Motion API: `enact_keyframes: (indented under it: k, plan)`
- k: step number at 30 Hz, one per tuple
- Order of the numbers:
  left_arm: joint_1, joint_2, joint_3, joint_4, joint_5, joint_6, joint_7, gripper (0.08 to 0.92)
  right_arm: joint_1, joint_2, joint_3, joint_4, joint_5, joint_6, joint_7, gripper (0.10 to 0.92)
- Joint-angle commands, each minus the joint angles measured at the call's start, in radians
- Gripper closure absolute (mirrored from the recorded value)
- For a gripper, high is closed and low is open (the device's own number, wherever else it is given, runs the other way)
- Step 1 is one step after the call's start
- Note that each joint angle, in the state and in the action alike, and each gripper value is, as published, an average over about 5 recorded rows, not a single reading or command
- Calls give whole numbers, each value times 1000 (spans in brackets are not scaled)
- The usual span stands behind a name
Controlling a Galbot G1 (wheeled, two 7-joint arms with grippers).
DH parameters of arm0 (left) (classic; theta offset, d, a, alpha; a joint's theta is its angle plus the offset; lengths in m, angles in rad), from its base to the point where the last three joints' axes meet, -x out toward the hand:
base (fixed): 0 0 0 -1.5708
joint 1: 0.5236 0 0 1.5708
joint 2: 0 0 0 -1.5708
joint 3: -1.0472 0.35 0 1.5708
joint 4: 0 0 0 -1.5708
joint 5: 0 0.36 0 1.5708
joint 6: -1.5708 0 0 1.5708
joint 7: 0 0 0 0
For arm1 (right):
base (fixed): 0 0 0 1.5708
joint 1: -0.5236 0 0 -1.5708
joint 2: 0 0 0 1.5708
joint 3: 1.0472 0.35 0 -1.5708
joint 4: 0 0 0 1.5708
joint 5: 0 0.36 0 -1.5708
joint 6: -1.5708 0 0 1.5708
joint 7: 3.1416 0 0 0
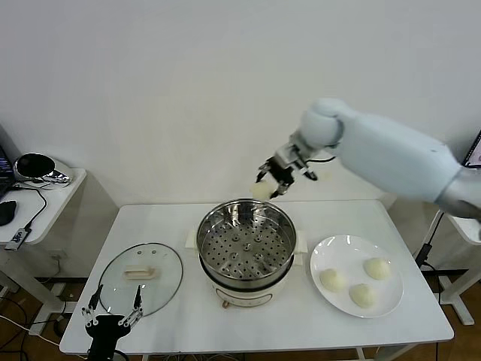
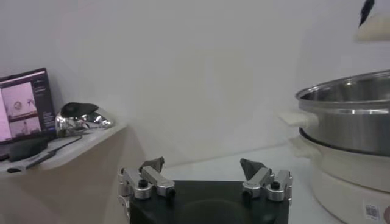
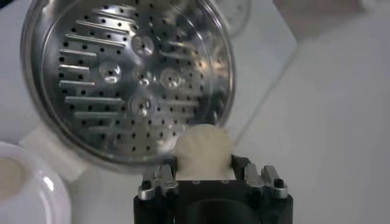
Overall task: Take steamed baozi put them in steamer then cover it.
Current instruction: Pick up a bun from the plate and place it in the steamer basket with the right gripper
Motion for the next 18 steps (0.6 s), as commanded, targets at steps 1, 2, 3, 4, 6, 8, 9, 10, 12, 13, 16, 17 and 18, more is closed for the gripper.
enact_keyframes:
  k: [1, 2, 3, 4, 6, 8, 9, 10, 12, 13, 16, 17, 18]
  plan:
    - [3, -4, -11, -6, -1, 1, 0, 177, -28, 107, -90, 0, -147, 187, 70, 453]
    - [3, -4, -13, -7, -1, 1, 0, 177, -34, 110, -91, -3, -161, 207, 76, 451]
    - [4, -5, -16, -7, -1, 1, 0, 177, -39, 112, -93, -6, -173, 221, 79, 450]
    - [4, -5, -18, -7, -2, 1, 0, 177, -44, 114, -94, -11, -189, 238, 81, 449]
    - [6, -6, -21, -7, -2, 1, 0, 177, -53, 119, -96, -25, -222, 269, 85, 447]
    - [9, -6, -22, -8, -2, 0, -1, 177, -63, 126, -95, -51, -261, 299, 90, 445]
    - [10, -7, -23, -9, -2, -1, -1, 177, -67, 130, -93, -64, -276, 309, 93, 443]
    - [11, -7, -24, -9, -3, -2, -1, 177, -71, 133, -91, -76, -289, 319, 96, 442]
    - [13, -7, -25, -9, -3, -3, -2, 177, -78, 137, -88, -93, -303, 333, 100, 440]
    - [13, -7, -26, -8, -3, -3, -2, 177, -80, 139, -88, -99, -306, 339, 102, 440]
    - [13, -6, -26, -7, -4, -4, -2, 177, -88, 143, -84, -115, -323, 356, 110, 440]
    - [13, -6, -26, -7, -4, -4, -2, 177, -91, 145, -80, -123, -333, 363, 113, 440]
    - [12, -6, -26, -7, -4, -4, -2, 177, -94, 147, -76, -133, -344, 370, 117, 440]
